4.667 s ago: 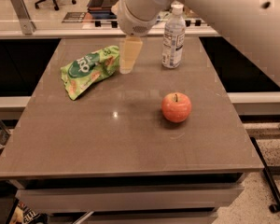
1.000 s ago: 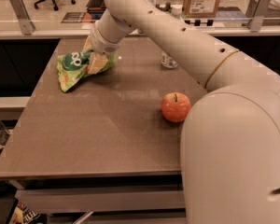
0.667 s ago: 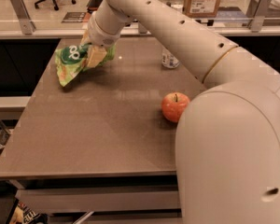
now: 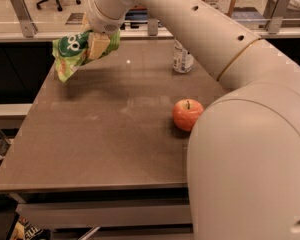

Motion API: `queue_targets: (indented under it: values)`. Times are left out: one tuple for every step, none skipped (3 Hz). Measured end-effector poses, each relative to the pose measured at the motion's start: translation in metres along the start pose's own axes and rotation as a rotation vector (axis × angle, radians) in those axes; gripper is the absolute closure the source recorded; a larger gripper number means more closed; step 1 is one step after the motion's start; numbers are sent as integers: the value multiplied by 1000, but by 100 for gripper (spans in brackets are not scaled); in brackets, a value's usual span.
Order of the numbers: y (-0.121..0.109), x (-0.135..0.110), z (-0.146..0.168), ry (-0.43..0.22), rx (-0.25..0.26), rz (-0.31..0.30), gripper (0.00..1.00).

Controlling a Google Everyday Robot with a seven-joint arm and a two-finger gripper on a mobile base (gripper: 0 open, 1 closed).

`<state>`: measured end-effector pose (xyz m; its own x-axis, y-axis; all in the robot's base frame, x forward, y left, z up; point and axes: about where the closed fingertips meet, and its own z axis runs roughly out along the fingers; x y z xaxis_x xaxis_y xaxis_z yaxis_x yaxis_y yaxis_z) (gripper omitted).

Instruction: Pick green rice chip bag

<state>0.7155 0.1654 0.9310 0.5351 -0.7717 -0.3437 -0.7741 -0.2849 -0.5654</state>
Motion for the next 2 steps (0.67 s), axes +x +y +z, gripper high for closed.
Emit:
queue_targets:
  values:
    - [-15,-10,-24,18,49,-35,100]
    - [-28,-19,-49,42,99,-66,100]
